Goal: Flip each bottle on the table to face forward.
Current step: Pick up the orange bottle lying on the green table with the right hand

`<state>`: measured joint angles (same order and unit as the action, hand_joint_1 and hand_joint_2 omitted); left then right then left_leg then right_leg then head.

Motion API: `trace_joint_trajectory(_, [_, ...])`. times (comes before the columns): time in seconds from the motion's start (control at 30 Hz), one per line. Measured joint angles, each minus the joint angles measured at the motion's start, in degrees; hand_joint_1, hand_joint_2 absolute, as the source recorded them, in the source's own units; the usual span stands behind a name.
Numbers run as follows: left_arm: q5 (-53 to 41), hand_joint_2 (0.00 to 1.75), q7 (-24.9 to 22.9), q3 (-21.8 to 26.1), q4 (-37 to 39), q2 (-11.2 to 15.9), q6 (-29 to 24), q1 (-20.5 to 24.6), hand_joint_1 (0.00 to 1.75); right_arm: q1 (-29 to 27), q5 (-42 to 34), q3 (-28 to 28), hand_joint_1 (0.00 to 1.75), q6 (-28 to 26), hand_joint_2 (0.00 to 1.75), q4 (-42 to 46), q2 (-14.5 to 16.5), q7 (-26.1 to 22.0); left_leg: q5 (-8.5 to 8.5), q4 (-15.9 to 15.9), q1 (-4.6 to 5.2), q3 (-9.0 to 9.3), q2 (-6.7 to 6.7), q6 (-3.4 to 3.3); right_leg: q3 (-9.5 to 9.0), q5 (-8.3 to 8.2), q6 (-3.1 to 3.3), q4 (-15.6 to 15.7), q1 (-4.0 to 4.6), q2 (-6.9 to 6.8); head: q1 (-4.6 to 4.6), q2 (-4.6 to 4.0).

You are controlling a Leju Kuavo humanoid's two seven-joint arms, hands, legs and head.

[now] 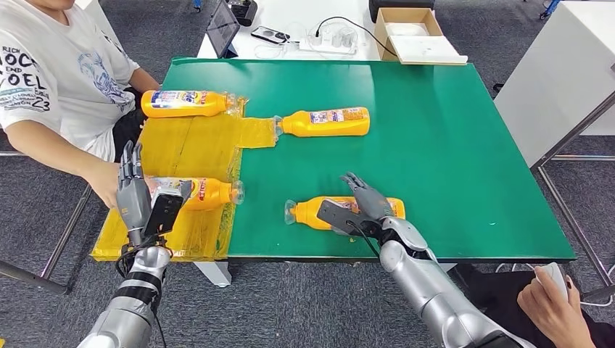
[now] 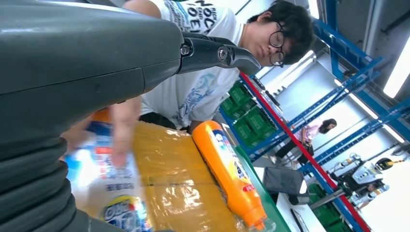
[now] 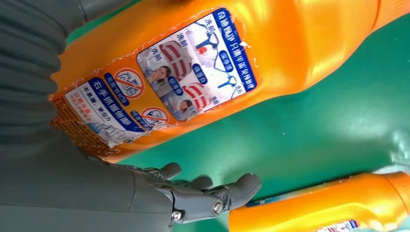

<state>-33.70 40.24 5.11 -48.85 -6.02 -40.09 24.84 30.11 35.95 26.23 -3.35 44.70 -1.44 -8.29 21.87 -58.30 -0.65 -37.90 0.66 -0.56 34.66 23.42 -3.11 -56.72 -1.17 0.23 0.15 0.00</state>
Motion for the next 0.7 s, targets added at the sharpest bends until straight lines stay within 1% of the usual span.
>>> trace_joint_trajectory(0.37, [2.76,1.75,-0.02,-2.54,0.57,-0.15,0.01,0.22,0.00,2.34,-2.12,0.48,0.00,5.11,1.75,-3.32,-1.04,-0.06,-0.02,0.00,0.00,0.21,-0.02,-0.03,-0.16,-0.01,-0.01,0.03,-0.05,0.00,0.01,0.00])
trace_joint_trajectory(0.7, [7.50,1.75,-0.02,-4.94,2.70,-0.08,0.08,0.67,0.00,5.15,0.68,3.46,0.00,9.14,1.75,-5.41,-3.77,4.27,-0.07,0.00,0.01,0.29,-0.05,-0.10,-0.30,-0.09,-0.09,0.04,-0.05,0.00,0.00,0.00])
